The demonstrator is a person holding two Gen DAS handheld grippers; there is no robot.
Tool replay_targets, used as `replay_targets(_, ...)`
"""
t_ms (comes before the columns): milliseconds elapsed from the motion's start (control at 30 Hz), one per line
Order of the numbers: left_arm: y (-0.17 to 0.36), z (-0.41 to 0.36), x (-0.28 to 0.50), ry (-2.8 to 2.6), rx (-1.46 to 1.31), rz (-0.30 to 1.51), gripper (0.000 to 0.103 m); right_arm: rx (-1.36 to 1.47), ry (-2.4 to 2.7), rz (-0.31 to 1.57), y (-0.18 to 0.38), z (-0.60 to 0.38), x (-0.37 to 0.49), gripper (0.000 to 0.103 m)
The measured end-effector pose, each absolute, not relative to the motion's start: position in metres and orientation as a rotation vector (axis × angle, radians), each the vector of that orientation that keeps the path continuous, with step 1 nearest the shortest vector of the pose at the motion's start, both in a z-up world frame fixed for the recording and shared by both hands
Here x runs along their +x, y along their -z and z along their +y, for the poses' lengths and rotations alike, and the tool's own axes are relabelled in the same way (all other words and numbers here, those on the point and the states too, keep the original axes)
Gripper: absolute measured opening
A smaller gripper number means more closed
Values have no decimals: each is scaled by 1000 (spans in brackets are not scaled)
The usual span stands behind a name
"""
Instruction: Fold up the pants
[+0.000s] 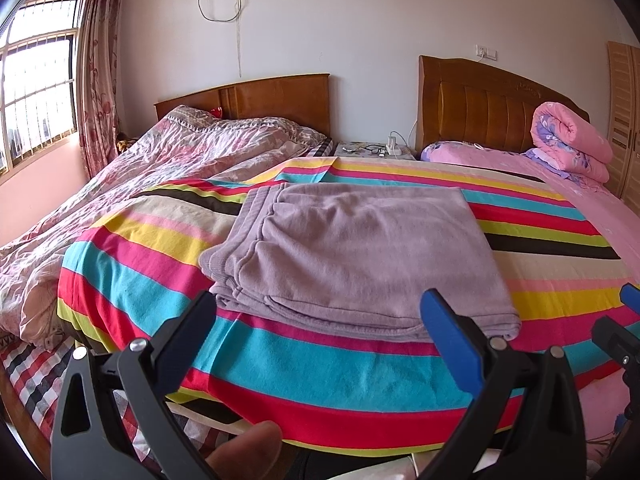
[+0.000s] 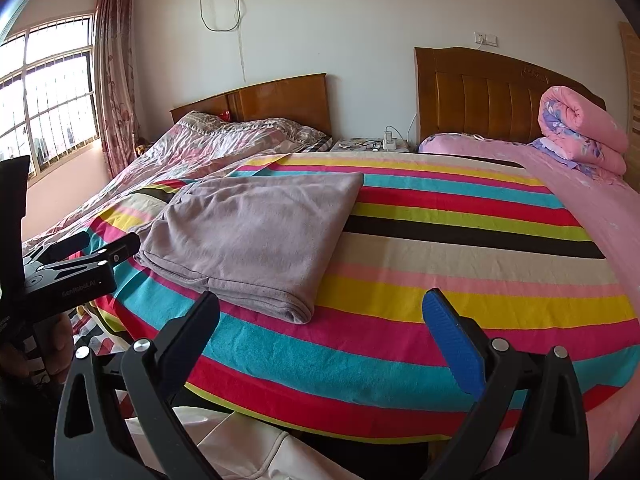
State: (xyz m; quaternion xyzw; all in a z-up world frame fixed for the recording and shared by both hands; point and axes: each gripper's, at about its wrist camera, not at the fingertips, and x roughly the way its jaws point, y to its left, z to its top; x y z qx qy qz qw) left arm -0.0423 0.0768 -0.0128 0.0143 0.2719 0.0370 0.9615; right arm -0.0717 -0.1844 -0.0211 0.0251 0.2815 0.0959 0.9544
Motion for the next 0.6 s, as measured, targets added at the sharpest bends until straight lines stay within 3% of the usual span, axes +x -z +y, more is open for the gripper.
replay_targets(267,8,134,-36,-231,-81,504,102,145,31,505,8,-264,-76,98)
replay_targets(433,15,280,-51,-602,-374,407,102,329,522,404,8,-438,-118,98)
replay_targets(600,78,437,-82,-1064,-593,422,102,499,937,565,89,-609,-138,99)
